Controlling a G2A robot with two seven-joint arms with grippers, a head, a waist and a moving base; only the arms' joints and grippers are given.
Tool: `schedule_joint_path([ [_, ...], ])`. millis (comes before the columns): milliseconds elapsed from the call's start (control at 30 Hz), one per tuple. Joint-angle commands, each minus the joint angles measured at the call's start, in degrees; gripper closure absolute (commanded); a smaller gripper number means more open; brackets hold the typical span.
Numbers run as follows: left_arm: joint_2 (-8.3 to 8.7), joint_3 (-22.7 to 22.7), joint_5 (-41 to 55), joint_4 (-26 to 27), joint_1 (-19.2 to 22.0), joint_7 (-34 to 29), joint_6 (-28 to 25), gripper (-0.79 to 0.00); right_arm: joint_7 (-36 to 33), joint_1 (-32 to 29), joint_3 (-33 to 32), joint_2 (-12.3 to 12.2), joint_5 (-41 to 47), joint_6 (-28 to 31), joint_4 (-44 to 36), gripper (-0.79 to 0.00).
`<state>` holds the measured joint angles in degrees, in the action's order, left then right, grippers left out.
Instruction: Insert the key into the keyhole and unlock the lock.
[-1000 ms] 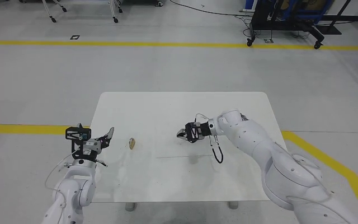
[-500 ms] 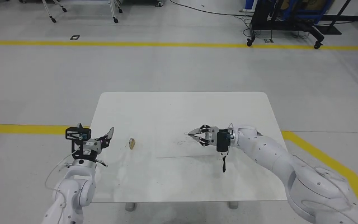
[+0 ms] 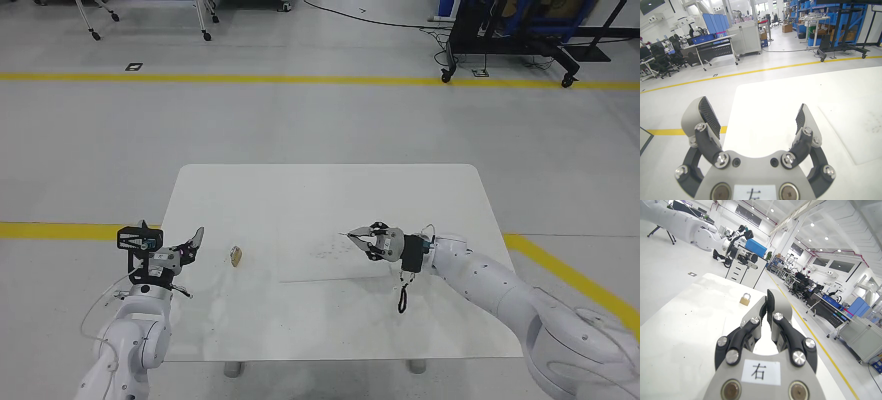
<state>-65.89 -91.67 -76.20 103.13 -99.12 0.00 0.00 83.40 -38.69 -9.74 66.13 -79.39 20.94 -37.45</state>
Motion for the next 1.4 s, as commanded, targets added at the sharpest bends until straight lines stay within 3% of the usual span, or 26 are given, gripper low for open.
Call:
schedule_joint_path([
  [0, 0.0, 0.0, 0.0, 0.0, 0.0, 0.0, 0.0, -0.785, 0.0, 0.0, 0.0, 0.0, 0.0, 0.0, 0.0, 0.0],
  [100, -0.24, -0.2, 7.99, 0.38, 0.33, -1.78, -3.21, -0.785, -0.4, -0.98, -0.84, 0.02, 2.43, 0.35, -1.73, 0.0],
  [167, -0.28, -0.85, 17.89, 0.81, 0.44, -5.1, -9.5, -0.785, -0.85, -2.1, -2.08, -0.35, 6.4, 0.81, -3.55, 0.0],
  [333, 0.05, 0.1, 37.67, 0.59, 3.38, -20.25, -22.0, -0.785, -3.45, -5.3, -3.99, -1.55, 16.61, 3.43, -9.6, 0.0],
  [467, 0.35, 3.33, 53.07, -1.82, 10.56, -37.98, -22.15, -0.785, -6.23, -7.42, -5.5, -2.86, 23.35, 6.21, -14.95, 0.0],
  [500, 0.43, 3.3, 54.35, -2.16, 11.96, -39.82, -21.63, -0.785, -6.82, -7.78, -5.98, -3.27, 24.19, 6.81, -15.83, 0.0],
  [800, 0.41, 3.45, 54.72, -2.21, 11.87, -39.8, -21.59, -0.785, -6.82, -7.78, -5.98, -3.27, 24.19, 6.81, -15.83, 0.0],
  [933, 0.31, 5.18, 69.68, -5.19, 13.18, -45.04, -24.22, -0.785, -7.13, -7.97, -6.01, -3.25, 24.44, 7.04, -16.12, 0.0],
  [1067, 0.42, 6.91, 82.44, -10.96, 17.8, -53.79, -25.44, -0.785, -17.26, -10.0, -7.32, -2.51, 34.52, 17.21, -19.96, 0.0],
  [1367, -0.07, 12.96, 85.52, -16.33, 25.11, -56.03, -28.36, -0.785, -33.67, -12.91, -11.15, 1.73, 53.15, 33.62, -17.27, 0.0],
])
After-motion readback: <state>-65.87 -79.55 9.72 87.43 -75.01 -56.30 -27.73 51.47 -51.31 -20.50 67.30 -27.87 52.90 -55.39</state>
